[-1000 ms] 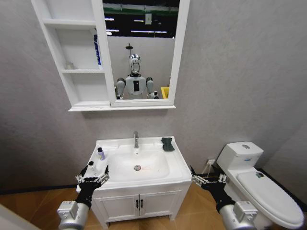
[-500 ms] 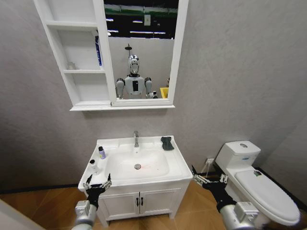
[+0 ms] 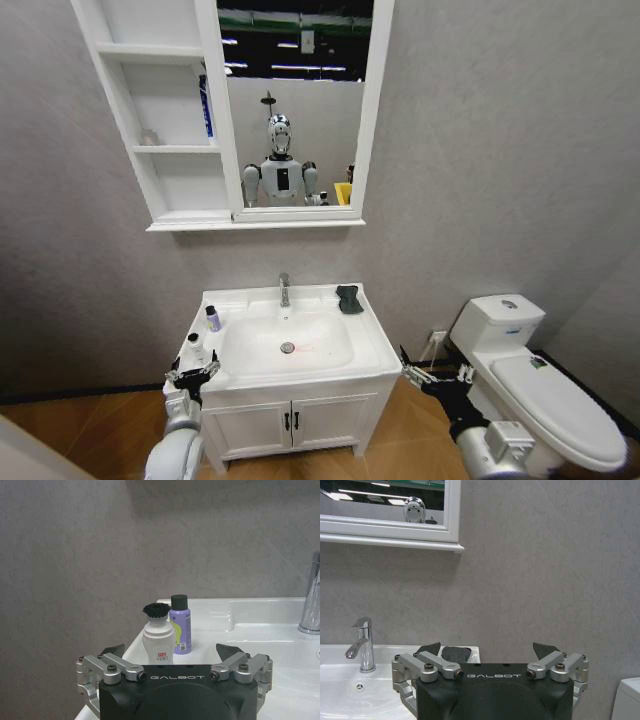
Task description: Move facial cleanser and shampoo from washbasin to cabinet, then wipe washbasin with towel.
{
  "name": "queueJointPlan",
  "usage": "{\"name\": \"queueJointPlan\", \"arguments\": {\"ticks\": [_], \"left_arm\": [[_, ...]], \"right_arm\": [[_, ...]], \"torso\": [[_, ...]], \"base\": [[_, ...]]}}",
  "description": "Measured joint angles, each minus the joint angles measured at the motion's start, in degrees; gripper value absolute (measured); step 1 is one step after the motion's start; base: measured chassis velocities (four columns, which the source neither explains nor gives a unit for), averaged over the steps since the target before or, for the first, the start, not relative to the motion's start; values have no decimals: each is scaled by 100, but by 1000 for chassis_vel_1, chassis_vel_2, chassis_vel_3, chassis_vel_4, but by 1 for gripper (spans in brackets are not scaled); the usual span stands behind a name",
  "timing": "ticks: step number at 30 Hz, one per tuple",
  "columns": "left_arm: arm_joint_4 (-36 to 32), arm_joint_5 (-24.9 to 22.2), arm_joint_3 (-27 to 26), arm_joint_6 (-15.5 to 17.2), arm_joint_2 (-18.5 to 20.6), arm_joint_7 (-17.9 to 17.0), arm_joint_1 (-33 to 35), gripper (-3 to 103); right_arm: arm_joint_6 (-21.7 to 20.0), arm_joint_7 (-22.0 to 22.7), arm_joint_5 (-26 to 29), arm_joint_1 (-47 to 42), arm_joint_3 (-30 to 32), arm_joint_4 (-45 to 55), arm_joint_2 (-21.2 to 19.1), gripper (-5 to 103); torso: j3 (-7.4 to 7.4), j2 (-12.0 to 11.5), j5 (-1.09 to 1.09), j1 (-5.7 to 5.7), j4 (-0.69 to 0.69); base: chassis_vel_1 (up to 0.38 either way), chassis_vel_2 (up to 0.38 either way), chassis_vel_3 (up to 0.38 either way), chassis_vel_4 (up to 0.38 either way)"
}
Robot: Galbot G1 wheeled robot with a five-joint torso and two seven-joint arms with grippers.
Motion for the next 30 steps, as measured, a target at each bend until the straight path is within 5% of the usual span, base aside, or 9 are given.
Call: {"name": "queueJointPlan", "arguments": {"ticks": [12,16,18,20,26,27,30], "left_arm": [[641,-128,22,89,4,-116,-516,98],[880,-131,30,120,-5,-136,-725,77],[913,-133,30,129,-11,-137,-754,77],[954,-132,19,130,-15,-137,-775,61],[956,-132,-7,122,-3,-168,-768,50],[951,-136,-9,117,9,-217,-768,39],[868,-171,20,117,58,-236,-762,30]], "right_arm": [[20,6,2,69,-42,-127,13,100],[22,7,6,78,-30,-145,14,100],[26,7,7,77,-23,-154,12,100],[40,9,11,79,-3,-177,7,100],[44,10,14,93,-7,-194,4,100],[44,11,13,98,-22,-195,3,100],[43,13,12,98,-29,-187,-16,100]], "torso": [[0,0,-1,-1,0],[0,0,0,-1,-1],[0,0,0,-1,-1],[0,0,0,-1,0],[-1,0,0,-1,0],[0,0,0,-1,0],[0,0,0,-1,0]], "base": [[0,0,0,0],[0,0,0,0],[0,0,0,0],[0,0,0,0],[0,0,0,0],[0,0,0,0],[0,0,0,0]]}}
